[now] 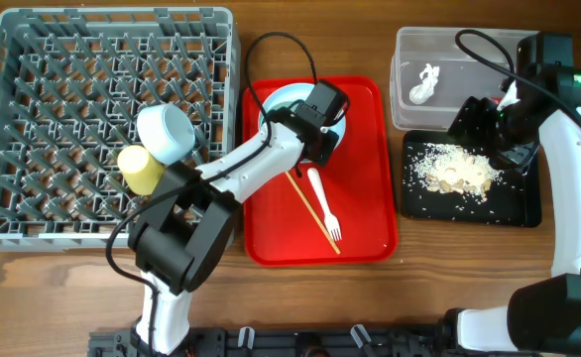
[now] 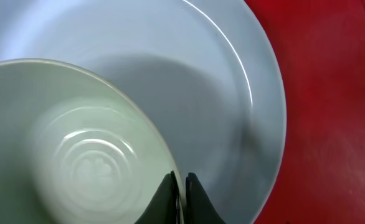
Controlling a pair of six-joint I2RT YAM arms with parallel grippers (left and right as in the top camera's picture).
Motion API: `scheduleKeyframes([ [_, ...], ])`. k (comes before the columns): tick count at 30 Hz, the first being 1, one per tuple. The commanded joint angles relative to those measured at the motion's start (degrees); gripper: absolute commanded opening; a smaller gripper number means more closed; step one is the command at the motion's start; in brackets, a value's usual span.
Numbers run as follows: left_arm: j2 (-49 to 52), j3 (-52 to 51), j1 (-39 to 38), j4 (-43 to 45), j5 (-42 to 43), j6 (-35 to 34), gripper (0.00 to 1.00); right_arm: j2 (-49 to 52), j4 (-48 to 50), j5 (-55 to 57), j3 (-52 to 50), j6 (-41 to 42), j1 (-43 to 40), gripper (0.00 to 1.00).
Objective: Sort waste into correct bins and load items into the dishwasher rack
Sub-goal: 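Grasp the light-blue bowl on the white plate with the left gripper, then lower the light-blue bowl into the dish rack and release it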
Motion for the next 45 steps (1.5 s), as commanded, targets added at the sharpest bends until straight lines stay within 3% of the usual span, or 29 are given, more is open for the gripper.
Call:
scheduleKeyframes([
  [1,-2.7,0.6,0.7,0.0,-0.2,-0.3,0.04,-1.4,-0.1,-0.5,0.3,-0.5,-0.2,0.86],
  [6,-12.1,0.6,4.0,-0.1,1.3,-0.3,0.04,-1.4,-0.1,-0.5,0.3,-0.5,-0.2,0.86],
  [9,-18.6,0.6,10.1,0.4,9.2,-0.3,0.04,-1.4,-0.2,-0.5,0.3,-0.6,-0.2,0.86],
  [13,-23.4,0.6,23.2,2.2,29.5,-0.4,0.04,-1.4,-0.2,-0.5,0.3,-0.5,-0.2,0.86],
  [17,-21.6,0.6,37.2,3.4,53.7,-0.6,0.04,-1.4,-0.3,-0.5,0.3,-0.5,-0.2,0.86],
  [22,-16.1,0.6,46.3,8.3,74.5,-1.1,0.04,-1.4,-0.3,-0.5,0.3,-0.5,-0.2,0.86],
  [25,-10.6,0.6,49.2,15.8,85.6,-5.8,0.04,-1.4,-0.3,-0.5,0.3,-0.5,-0.2,0.86],
  [33,-1.2,0.6,50.8,29.6,87.4,-16.1,0.04,-1.4,-1.0,-0.5,0.3,-0.5,-0.2,0.86],
  [38,1.6,0.6,53.5,31.0,87.1,-17.1,0.06,-1.4,-1.0,-0.5,0.3,-0.5,-0.1,0.86],
  [40,3.0,0.6,54.7,31.0,87.1,-18.5,0.13,-1.4,-1.0,-0.5,0.3,-0.5,-0.1,0.86],
  [41,3.6,0.6,55.3,30.5,87.1,-18.8,0.21,-1.4,-1.0,-0.5,0.3,-0.5,-0.1,0.86],
  [43,3.9,0.6,56.3,29.9,87.1,-18.8,0.25,-1.4,-1.0,-0.5,0.3,-0.5,-0.1,0.86],
  [45,3.9,0.6,57.8,30.3,87.1,-18.8,0.40,-1.4,-1.0,-0.5,0.3,-0.5,-0.1,0.86],
])
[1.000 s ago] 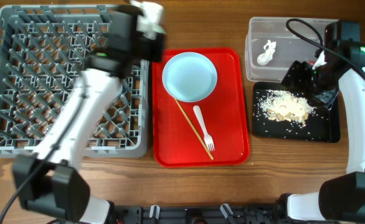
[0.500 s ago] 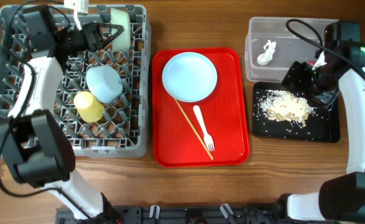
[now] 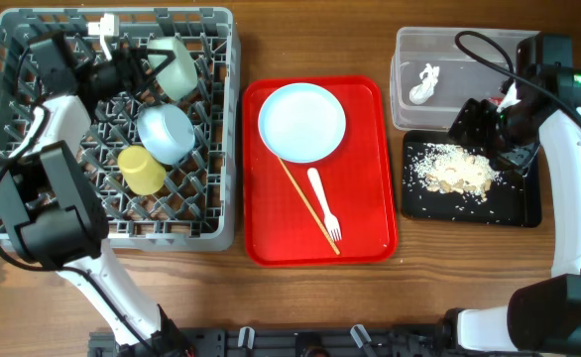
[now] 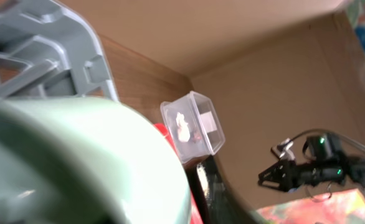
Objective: Sort waste into correct bins and load items into the dishwasher rack
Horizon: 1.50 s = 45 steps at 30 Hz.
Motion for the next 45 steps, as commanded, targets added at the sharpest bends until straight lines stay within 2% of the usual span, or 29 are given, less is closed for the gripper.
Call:
scheduleKeyframes([
  [1,0.7,0.4,3.0,0.3,1.5,-0.5,0.49,-1.4,-0.2,-0.5,0.3,-0.5,-0.1,0.86],
  [2,0.7,0.4,3.7,0.3,1.5,-0.8,0.63,-1.4,-0.2,-0.5,0.3,-0.5,-0.1,0.86],
  [5,0.7,0.4,7.7,0.3,1.5,-4.9,0.96,-1.4,-0.2,-0.5,0.3,-0.5,-0.1,0.86],
  [6,0.7,0.4,8.7,0.2,1.6,-5.7,1.00,-1.4,-0.2,-0.5,0.3,-0.5,-0.1,0.86],
  [12,-0.4,0.4,13.6,0.2,3.0,-7.6,1.00,-1.4,-0.3,-0.5,0.3,-0.5,-0.1,0.86],
  [18,-4.6,0.4,14.4,0.2,2.8,-7.6,1.00,-1.4,-0.3,-0.5,0.3,-0.5,-0.1,0.86],
  [23,-12.7,0.4,10.1,-5.9,-5.0,-6.5,1.00,-1.4,-0.2,-0.5,0.3,-0.5,-0.1,0.86],
  [25,-15.8,0.4,6.5,-12.0,-11.2,-2.7,1.00,-1.4,-0.3,-0.5,0.3,-0.5,-0.1,0.86],
  [28,-20.1,0.4,-1.8,-25.8,-28.4,5.2,1.00,-1.4,-0.3,-0.5,0.3,-0.5,-0.1,0.86],
  [30,-22.0,0.4,-8.6,-33.0,-41.4,7.1,1.00,-1.4,-0.2,-0.5,0.3,-0.5,-0.2,0.86],
  [33,-22.8,0.4,-17.7,-39.5,-54.5,7.3,1.00,-1.4,-0.2,-0.5,0.3,-0.5,-0.1,0.86],
  [35,-22.6,0.4,-25.5,-44.3,-58.5,7.3,1.00,-1.4,-0.2,-0.4,0.3,-0.6,-0.2,0.86],
  [40,-22.2,0.1,-36.5,-48.8,-58.4,7.1,1.00,-1.4,-0.2,-0.5,0.3,-1.0,-0.2,0.86],
  [42,-21.9,-0.4,-40.5,-49.6,-60.3,3.7,1.00,-1.4,-0.3,-0.5,0.3,-1.2,-0.1,0.86],
  [44,-21.4,-1.4,-44.3,-51.4,-66.7,-5.9,1.00,-1.4,-0.3,-0.5,0.3,-1.2,-0.2,0.86],
  [45,-21.0,-2.5,-46.4,-52.9,-70.6,-12.9,0.99,-1.4,-0.3,-0.5,0.3,-1.9,-0.1,0.86],
])
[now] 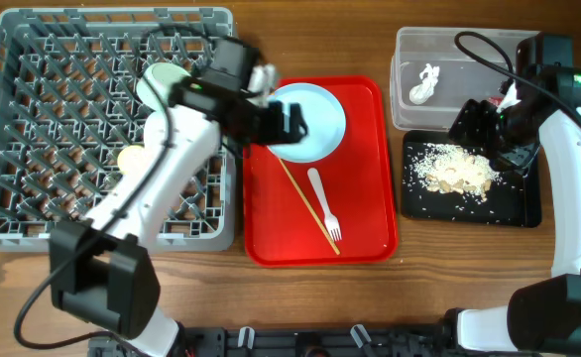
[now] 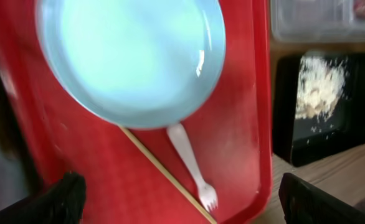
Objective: Sort waste into correct bins and load items into the dishwasher rack
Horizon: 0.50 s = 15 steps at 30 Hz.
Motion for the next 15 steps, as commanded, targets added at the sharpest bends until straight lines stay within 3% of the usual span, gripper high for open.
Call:
scheduleKeyframes([
  [1,0.4,-3.9,-6.3,-3.0,-11.8,-19.7,0.99,-1.4,-0.1,-0.5,0.3,-1.6,0.0,0.86],
  [6,1.2,-11.5,-12.8,1.8,-14.5,-32.5,0.95,-1.4,-0.1,-0.5,0.3,-1.6,0.2,0.86],
  [9,2.5,-14.9,-16.0,7.8,-17.9,-32.7,0.91,-1.4,-0.1,-0.5,0.3,-1.6,0.2,0.86],
  [12,5.2,-15.1,-18.6,8.8,-23.1,-32.8,0.88,-1.4,-0.1,-0.5,0.3,-1.6,0.2,0.86],
  [15,8.0,-15.1,-19.5,8.7,-23.3,-35.5,0.88,-1.4,-0.2,-0.5,0.3,-1.6,0.2,0.86],
])
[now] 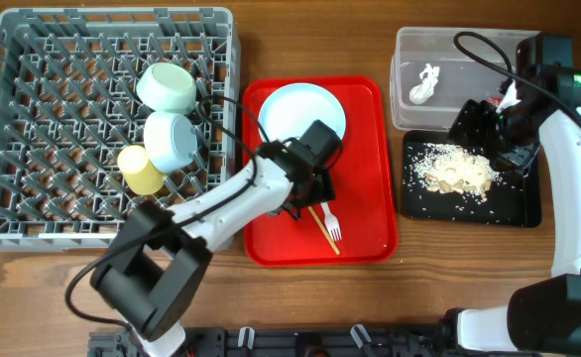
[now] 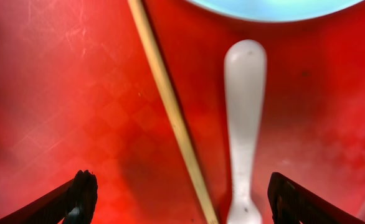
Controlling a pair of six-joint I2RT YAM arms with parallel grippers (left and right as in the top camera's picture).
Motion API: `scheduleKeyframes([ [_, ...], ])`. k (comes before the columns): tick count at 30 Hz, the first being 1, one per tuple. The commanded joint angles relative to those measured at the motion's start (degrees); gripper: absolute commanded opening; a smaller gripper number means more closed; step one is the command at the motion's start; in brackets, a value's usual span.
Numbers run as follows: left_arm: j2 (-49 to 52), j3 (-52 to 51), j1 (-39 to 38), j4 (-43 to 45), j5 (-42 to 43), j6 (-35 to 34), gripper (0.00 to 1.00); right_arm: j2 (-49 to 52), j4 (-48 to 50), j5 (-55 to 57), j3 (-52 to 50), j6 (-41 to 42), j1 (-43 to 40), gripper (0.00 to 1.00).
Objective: Sort waste into correct bins and load items into the dishwasher rack
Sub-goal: 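Grasp the wooden chopstick on the red tray with the left gripper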
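Observation:
My left gripper (image 2: 182,190) is open and low over the red tray (image 1: 365,223). Between its spread fingers (image 2: 83,193) lie a wooden chopstick (image 2: 170,112) and a white plastic fork (image 2: 245,124), touched by neither finger. In the overhead view the gripper (image 1: 310,190) hides the upper ends of the chopstick (image 1: 326,236) and fork (image 1: 332,226). A light blue plate (image 1: 295,111) lies at the tray's far end. The grey dishwasher rack (image 1: 33,129) holds a pale green bowl (image 1: 167,87), a blue cup (image 1: 170,141) and a yellow cup (image 1: 140,169).
My right gripper (image 1: 474,124) hangs over a black tray (image 1: 519,203) of food scraps (image 1: 454,171); its jaws cannot be made out. Behind it stands a clear container (image 1: 449,55) with a white scrap (image 1: 424,84) inside. Bare wooden table lies in front.
My left gripper, still open, has moved from beside the plate at the tray's far left to the tray's middle. It now sits close over the chopstick and fork. The right arm has not moved.
My left gripper was first shut on the rim of the green bowl standing on the plate. It then held the bowl over the far part of the rack. Later the bowl lay in the rack and the gripper was open over the tray, where it now straddles the chopstick and fork.

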Motion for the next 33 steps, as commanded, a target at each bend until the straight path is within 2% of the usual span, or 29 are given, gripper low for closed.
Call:
scheduleKeyframes([
  [1,3.2,-0.5,-0.7,-0.2,-3.5,-4.3,0.88,-1.3,-0.1,-0.5,0.3,-0.7,0.2,0.86],
  [2,3.7,-0.5,-0.6,-0.7,-3.5,-5.1,0.87,-1.3,-0.1,-0.5,0.3,-0.7,0.2,0.86],
  [3,4.0,-0.5,-0.7,-1.1,-3.3,-5.1,0.81,-1.3,-0.1,-0.5,0.3,-0.8,0.2,0.86],
  [7,4.5,-0.5,-0.7,-1.9,-3.3,-5.1,0.68,-1.3,-0.2,-0.5,0.3,-0.7,0.2,0.86],
  [9,4.9,-0.5,-0.7,-2.0,-3.3,-5.1,0.56,-1.3,-0.2,-0.5,0.3,-0.7,0.2,0.86],
  [16,5.9,-0.5,-0.7,-2.2,-3.3,-6.2,0.31,-1.3,-0.1,-0.5,0.3,-0.7,0.2,0.86],
  [20,5.9,-0.5,-0.7,-2.3,-3.3,-6.3,0.13,-1.3,-0.4,-0.5,0.3,-0.7,0.2,0.86],
  [24,5.9,-0.5,-0.6,-2.2,-3.3,-6.3,0.04,-1.3,-0.5,-0.5,0.3,-0.8,0.2,0.86],
  [29,5.4,-0.5,-0.4,-2.5,-3.3,-6.2,0.04,-1.3,-1.1,-0.5,0.3,-0.8,0.2,0.86],
  [33,0.2,0.4,0.5,-5.9,-6.3,-4.5,0.04,-1.3,-1.4,-0.5,0.3,-1.4,0.2,0.86],
])
